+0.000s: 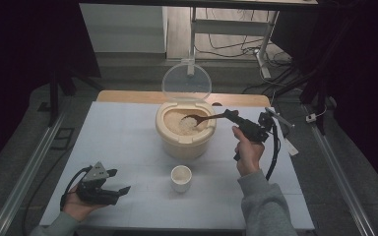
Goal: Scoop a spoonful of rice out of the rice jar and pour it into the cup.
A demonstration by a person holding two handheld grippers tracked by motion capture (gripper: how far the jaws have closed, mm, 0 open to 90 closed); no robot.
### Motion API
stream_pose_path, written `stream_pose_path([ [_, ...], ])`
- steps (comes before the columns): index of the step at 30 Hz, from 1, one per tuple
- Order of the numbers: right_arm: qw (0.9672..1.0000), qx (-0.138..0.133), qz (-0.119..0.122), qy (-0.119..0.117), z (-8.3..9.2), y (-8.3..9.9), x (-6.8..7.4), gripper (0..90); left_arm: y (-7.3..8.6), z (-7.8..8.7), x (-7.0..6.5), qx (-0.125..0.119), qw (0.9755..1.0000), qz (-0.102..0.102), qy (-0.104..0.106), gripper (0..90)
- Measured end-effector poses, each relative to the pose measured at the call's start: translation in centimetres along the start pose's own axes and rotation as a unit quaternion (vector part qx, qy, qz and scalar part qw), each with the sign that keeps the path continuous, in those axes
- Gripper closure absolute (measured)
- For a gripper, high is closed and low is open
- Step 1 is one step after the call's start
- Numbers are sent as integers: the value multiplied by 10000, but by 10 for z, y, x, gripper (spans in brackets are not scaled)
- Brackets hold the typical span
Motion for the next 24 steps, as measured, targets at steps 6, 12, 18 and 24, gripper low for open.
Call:
stream_pose_path([
  [6,9999,2,-142,-20,1,-1,-1,832,0,0,0,3,10000,-4,2,204],
  [12,9998,2,-205,-19,2,-3,-1,833,0,0,0,5,10000,-1,3,204],
  [18,9995,-13,-313,-31,4,-6,0,833,0,0,0,5,10000,-4,3,204],
  [24,9994,-5,-335,-45,7,-8,0,833,0,0,1,10,10000,-5,1,204],
])
Point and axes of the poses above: each handheld gripper's, and its own axes: z roughly backward along the jaws, y roughly out of its underside, x roughly to its left, the point moved 1 cm from there along -z, roughly forward along the jaws, and after that the axes turned 9 degrees about -x, right-handed, at the moved point
